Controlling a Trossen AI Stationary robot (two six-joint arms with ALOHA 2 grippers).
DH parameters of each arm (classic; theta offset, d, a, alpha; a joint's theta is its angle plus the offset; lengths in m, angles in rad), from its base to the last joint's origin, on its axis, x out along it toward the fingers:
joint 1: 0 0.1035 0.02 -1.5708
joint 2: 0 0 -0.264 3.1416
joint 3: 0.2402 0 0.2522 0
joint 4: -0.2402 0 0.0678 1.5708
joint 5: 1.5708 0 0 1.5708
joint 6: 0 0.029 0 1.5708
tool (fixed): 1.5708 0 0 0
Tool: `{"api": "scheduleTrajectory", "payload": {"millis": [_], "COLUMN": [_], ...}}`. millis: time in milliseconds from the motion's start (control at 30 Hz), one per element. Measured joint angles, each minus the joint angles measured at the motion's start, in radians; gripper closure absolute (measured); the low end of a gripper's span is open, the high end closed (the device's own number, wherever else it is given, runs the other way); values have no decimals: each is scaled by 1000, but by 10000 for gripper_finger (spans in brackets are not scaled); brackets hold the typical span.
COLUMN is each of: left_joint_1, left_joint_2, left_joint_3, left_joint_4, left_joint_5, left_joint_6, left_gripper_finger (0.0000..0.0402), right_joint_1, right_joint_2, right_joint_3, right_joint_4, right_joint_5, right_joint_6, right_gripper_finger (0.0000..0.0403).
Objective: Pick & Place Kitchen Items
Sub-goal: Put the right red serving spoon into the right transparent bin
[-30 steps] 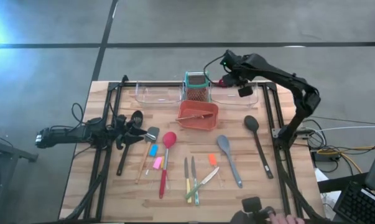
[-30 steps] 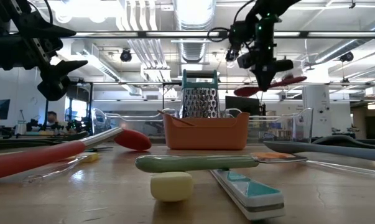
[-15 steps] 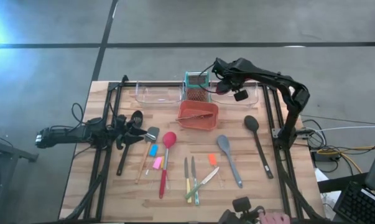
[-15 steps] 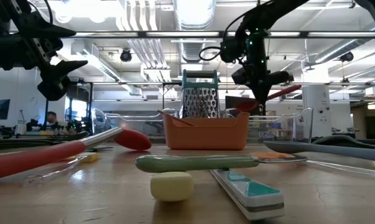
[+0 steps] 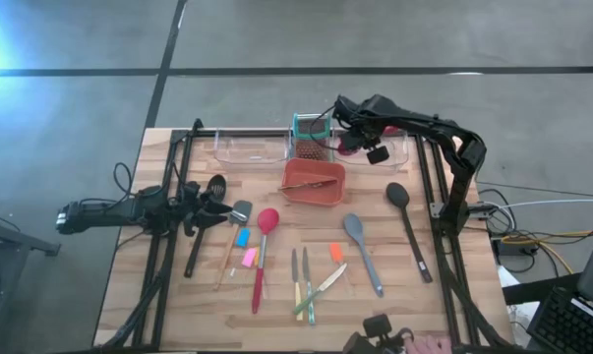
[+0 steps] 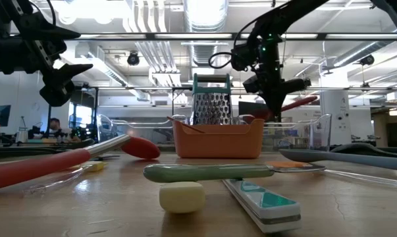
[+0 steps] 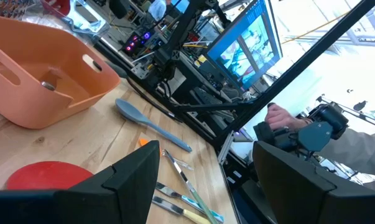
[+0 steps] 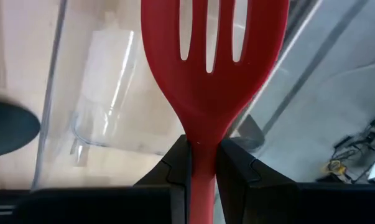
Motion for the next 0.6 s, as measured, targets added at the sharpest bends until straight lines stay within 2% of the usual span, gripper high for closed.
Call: {"api": "scheduleTrajectory", "payload": {"millis": [167,600], "left_joint_1": [0,0], "left_joint_2": [0,0], "left_joint_3": [0,0], "left_joint_4": [0,0], "left_joint_5": [0,0], "left_joint_6": [0,0], "left_gripper_finger": [138,138], "right_joint_1": [0,-12], "right_joint_2": [0,0], "right_joint_3": [-40,-151], "right_joint_4": [22,163], "right_joint_5": [-41,-45], "right_joint_6": [3,-1], "right_gripper_finger": [367,367]}}
